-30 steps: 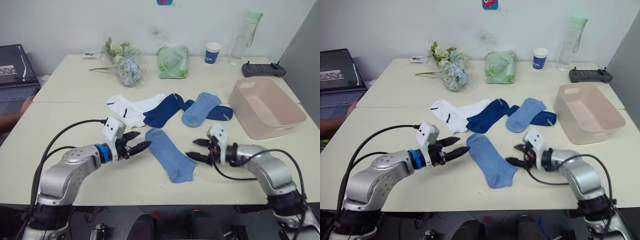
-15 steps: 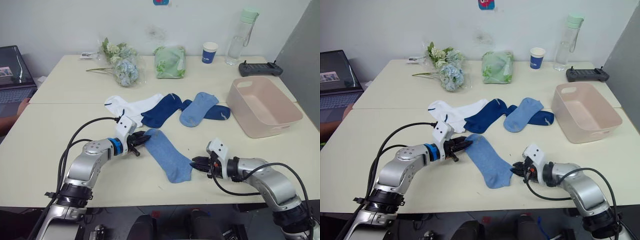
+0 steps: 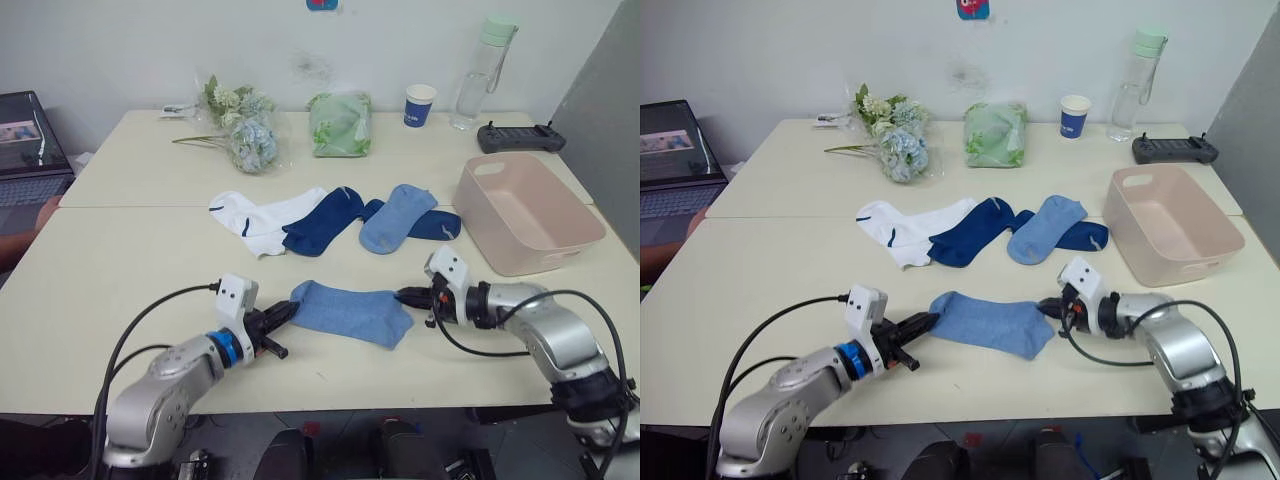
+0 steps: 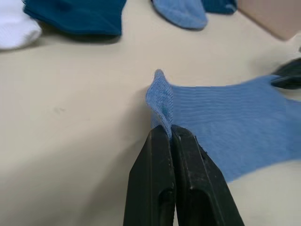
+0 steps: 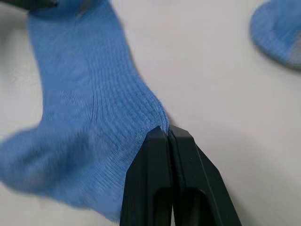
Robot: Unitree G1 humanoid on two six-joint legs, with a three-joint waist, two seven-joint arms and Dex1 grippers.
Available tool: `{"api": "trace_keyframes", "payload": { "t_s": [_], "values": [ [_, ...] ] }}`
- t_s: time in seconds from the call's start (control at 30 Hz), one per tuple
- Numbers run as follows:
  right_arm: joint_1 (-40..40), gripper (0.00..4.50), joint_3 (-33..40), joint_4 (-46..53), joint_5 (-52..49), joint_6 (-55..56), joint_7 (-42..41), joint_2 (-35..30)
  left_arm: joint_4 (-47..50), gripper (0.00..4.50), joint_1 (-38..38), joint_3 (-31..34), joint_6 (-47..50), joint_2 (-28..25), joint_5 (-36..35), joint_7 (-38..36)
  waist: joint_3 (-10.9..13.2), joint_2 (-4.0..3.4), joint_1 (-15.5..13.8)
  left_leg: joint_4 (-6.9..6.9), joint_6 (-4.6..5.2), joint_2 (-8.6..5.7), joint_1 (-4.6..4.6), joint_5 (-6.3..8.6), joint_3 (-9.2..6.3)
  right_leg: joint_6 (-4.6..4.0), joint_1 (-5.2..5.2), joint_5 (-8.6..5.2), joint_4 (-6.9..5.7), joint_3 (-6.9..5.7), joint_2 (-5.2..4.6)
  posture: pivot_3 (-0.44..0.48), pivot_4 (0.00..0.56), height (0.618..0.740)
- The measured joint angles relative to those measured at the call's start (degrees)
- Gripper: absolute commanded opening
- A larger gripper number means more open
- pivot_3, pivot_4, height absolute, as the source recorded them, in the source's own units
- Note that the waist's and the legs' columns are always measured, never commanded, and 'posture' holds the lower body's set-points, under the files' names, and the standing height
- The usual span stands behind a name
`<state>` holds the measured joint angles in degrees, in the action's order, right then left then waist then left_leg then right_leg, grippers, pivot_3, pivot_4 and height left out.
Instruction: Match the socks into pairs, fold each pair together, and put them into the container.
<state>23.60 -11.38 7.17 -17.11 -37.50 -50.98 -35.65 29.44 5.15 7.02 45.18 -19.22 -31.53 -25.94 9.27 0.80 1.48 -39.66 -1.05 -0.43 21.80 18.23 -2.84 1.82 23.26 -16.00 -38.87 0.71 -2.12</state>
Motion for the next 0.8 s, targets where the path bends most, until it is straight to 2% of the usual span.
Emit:
{"api": "trace_keyframes", "payload": {
  "t_s": [0.1, 0.2, 0.27, 0.33, 0.37, 0.53, 0.6, 0.73, 0.77, 0.8],
  "values": [
    [1.6, 0.0, -1.6, -2.2, 0.4, 0.9, -0.9, 1.3, 2.8, 0.02, 3.5, -0.4, -0.9, 3.3, 0.9, 4.6, 0.0, 0.0, -0.1, 0.0, 0.0, -0.02, 0.01, 0.0, 0.01, 0.0, -0.01, 0.0, 0.01, 0.0, -0.01, 0.0, 0.15, 0.74],
    [1.6, 0.64, -2.1, -3.7, 0.7, 1.8, -1.3, 1.9, 3.3, 0.62, 4.3, -1.0, -1.2, 4.4, 1.5, 7.0, 0.0, 0.0, -0.5, -0.03, 0.0, -0.05, 0.03, 0.0, 0.05, 0.0, -0.02, 0.0, 0.02, 0.03, -0.03, 0.0, 0.15, 0.74],
    [1.6, 1.2, -1.0, -3.7, 0.5, 2.0, -1.2, 1.8, 4.1, 1.15, 5.0, -1.5, -1.4, 4.3, 1.5, 7.5, 0.0, 0.0, -0.6, -0.03, 0.0, -0.05, 0.04, 0.0, 0.05, 0.0, -0.02, 0.0, 0.05, 0.04, -0.03, 0.0, 0.15, 0.74],
    [0.9, 2.04, 1.0, -3.4, 0.4, 2.0, -0.7, 0.6, 4.5, 1.92, 5.9, -1.2, -1.6, 3.7, 1.3, 7.6, 0.0, 0.0, -0.7, -0.01, 0.0, -0.04, 0.04, 0.0, 0.04, 0.0, -0.01, 0.0, 0.05, 0.02, -0.03, 0.0, 0.15, 0.74],
    [0.2, 2.26, 2.1, -3.1, 0.2, 2.0, -0.3, 0.1, 4.5, 2.16, 6.3, -0.4, -1.6, 3.0, 1.1, 7.4, 0.0, 0.01, -0.8, -0.01, 0.0, -0.03, 0.03, 0.0, 0.03, 0.0, -0.01, 0.0, 0.04, 0.01, -0.02, 0.0, 0.15, 0.74],
    [-8.2, 2.28, 6.7, 2.1, -2.5, 0.4, 0.1, -0.7, 3.3, 3.65, 5.8, 5.5, -1.9, -3.9, -2.7, 1.1, 0.0, 0.0, -1.2, 0.01, 0.0, -0.02, 0.03, 0.0, 0.02, -0.02, -0.02, -0.01, 0.04, -0.02, 0.0, 0.0, 0.15, 0.74],
    [-11.0, 2.28, 6.9, 3.0, -2.7, -0.5, 0.2, -0.9, 0.9, 3.65, 3.7, 6.4, -1.9, -6.4, -3.4, -1.4, 0.0, -0.02, -1.2, -0.02, 0.01, -0.05, -0.01, 0.0, 0.1, -0.02, -0.03, -0.01, 0.03, 0.07, 0.0, 0.0, 0.15, 0.74],
    [-11.8, 2.28, 6.6, 4.4, -2.6, -0.6, 1.1, 0.3, -5.2, 3.65, -0.9, 4.4, -3.0, -7.8, -2.7, -4.1, 0.0, -0.01, -1.1, -0.02, 0.01, -0.03, -0.05, 0.0, 0.09, -0.02, -0.05, -0.01, 0.01, 0.05, 0.07, 0.0, 0.15, 0.74],
    [-11.7, 2.28, 6.1, 4.4, -2.3, -0.6, 1.7, 1.1, -6.8, 3.25, -2.1, 3.1, -3.7, -8.3, -1.8, -5.0, 0.0, -0.01, -1.1, 0.0, 0.0, -0.02, -0.04, 0.0, 0.07, -0.01, -0.04, -0.01, 0.01, 0.03, 0.07, 0.0, 0.15, 0.74],
    [-11.7, 2.28, 5.7, 4.6, -2.2, -0.5, 2.4, 1.9, -8.0, 3.07, -3.0, 2.0, -4.4, -8.7, -0.9, -5.6, 0.0, -0.01, -1.1, 0.01, 0.0, -0.01, -0.04, 0.0, 0.07, -0.01, -0.03, -0.01, 0.02, 0.04, 0.08, 0.0, 0.15, 0.74]
  ]
}}
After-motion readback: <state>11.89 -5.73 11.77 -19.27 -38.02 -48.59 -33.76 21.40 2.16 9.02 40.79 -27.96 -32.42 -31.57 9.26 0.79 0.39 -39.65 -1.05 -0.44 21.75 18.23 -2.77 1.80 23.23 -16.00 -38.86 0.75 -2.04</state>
